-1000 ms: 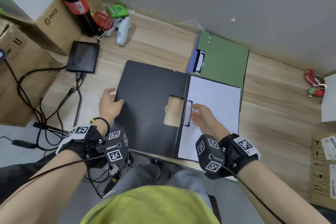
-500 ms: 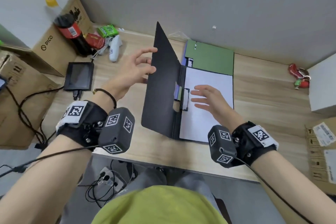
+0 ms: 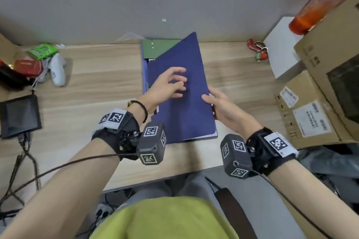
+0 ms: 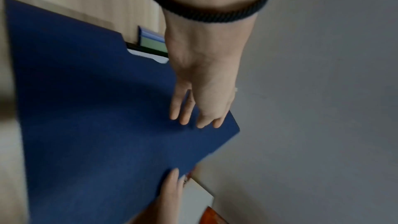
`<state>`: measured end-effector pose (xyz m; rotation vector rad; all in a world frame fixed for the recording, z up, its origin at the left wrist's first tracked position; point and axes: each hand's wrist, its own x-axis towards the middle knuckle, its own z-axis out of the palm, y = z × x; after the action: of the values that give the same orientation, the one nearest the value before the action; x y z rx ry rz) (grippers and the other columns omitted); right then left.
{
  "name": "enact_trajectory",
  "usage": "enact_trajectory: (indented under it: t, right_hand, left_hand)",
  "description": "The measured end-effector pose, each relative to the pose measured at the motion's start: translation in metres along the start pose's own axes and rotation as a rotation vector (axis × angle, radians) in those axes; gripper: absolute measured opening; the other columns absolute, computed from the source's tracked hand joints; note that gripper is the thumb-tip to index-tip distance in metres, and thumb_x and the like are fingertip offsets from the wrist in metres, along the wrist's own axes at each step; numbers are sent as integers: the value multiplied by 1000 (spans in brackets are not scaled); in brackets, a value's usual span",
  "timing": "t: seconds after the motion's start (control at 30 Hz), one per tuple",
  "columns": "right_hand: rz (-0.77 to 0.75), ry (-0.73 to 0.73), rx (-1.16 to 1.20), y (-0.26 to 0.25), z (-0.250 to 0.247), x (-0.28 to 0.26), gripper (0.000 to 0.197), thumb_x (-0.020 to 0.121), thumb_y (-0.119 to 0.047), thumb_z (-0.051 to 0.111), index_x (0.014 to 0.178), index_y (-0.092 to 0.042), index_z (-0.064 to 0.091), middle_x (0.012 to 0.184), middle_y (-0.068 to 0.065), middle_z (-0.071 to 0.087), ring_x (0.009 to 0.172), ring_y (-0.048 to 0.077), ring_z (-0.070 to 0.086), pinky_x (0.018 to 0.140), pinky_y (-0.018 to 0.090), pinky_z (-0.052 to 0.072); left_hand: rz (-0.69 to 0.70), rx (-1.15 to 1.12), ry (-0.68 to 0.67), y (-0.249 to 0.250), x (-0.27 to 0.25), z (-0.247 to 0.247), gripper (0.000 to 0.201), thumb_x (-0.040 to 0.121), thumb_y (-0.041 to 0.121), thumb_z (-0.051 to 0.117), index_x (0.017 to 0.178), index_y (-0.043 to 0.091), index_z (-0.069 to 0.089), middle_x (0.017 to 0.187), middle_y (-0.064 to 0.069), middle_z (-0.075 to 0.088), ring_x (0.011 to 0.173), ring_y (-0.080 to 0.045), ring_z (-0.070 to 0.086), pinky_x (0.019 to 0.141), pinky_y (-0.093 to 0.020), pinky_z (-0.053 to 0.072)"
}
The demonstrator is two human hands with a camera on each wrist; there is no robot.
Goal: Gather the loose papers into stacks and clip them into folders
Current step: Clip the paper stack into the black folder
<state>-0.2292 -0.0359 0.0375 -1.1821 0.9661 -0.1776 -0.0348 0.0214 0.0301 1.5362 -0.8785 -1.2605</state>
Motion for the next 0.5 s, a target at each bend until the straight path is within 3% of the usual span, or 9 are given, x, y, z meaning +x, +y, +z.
enact_trajectory:
  t: [0.07, 0.13, 0.2, 0.27, 0.33, 0.4, 0.5]
  right_hand:
    - [58, 171, -31, 23, -8, 2, 32, 98, -16, 46, 124, -31, 57, 121, -5, 67, 95, 15, 66, 72, 28, 50]
    - [147, 328, -44, 47, -13, 8, 44, 95, -11, 48, 136, -27, 49, 128, 1, 62, 100, 17, 64, 72, 27, 49]
    - [233, 391, -91, 65, -13, 11, 61, 95, -11, 51, 150, -22, 27, 143, 5, 47, 121, 21, 53, 89, 29, 44]
    - [303, 390, -120, 77, -11, 15, 70, 96, -14, 52, 154, -16, 14, 153, 5, 31, 137, 21, 38, 104, 31, 32]
    - [328, 383, -124, 85, -9, 16, 62, 97, -13, 51, 151, -12, 20, 143, 2, 41, 132, 22, 40, 98, 31, 32]
    - [324, 400, -122, 91, -7, 19, 51, 96, -10, 50, 144, -12, 34, 129, -1, 49, 114, 20, 47, 87, 26, 31]
    - [310, 424, -144, 103, -4, 25, 51, 93, -14, 55, 142, -13, 39, 142, 3, 48, 109, 15, 46, 87, 25, 33]
  left_hand:
    - [-62, 4, 121, -25, -1, -10, 38, 92, -5, 47, 122, 18, 53, 100, -2, 59, 79, -15, 61, 72, -27, 56]
    - [-148, 9, 236, -53, -5, -24, 37, 89, -9, 46, 115, 15, 55, 93, -3, 57, 74, -15, 57, 62, -22, 51]
    - [-258, 34, 305, -80, -12, -38, 32, 90, -9, 45, 110, 14, 55, 85, -2, 54, 66, -12, 52, 57, -18, 46]
    - [-367, 59, 330, -101, -20, -47, 28, 91, -6, 47, 110, 13, 54, 78, -2, 53, 61, -10, 49, 55, -21, 42]
    - [-460, 34, 268, -116, -30, -49, 27, 91, -5, 50, 111, 13, 49, 73, -2, 52, 58, -12, 47, 53, -24, 41]
    - [-540, -2, 157, -120, -39, -43, 27, 92, -2, 53, 109, 17, 45, 77, -2, 53, 60, -12, 49, 57, -25, 45]
    - [-557, -9, 77, -126, -44, -31, 29, 92, 0, 54, 115, 18, 46, 99, -4, 64, 78, -13, 62, 72, -30, 55]
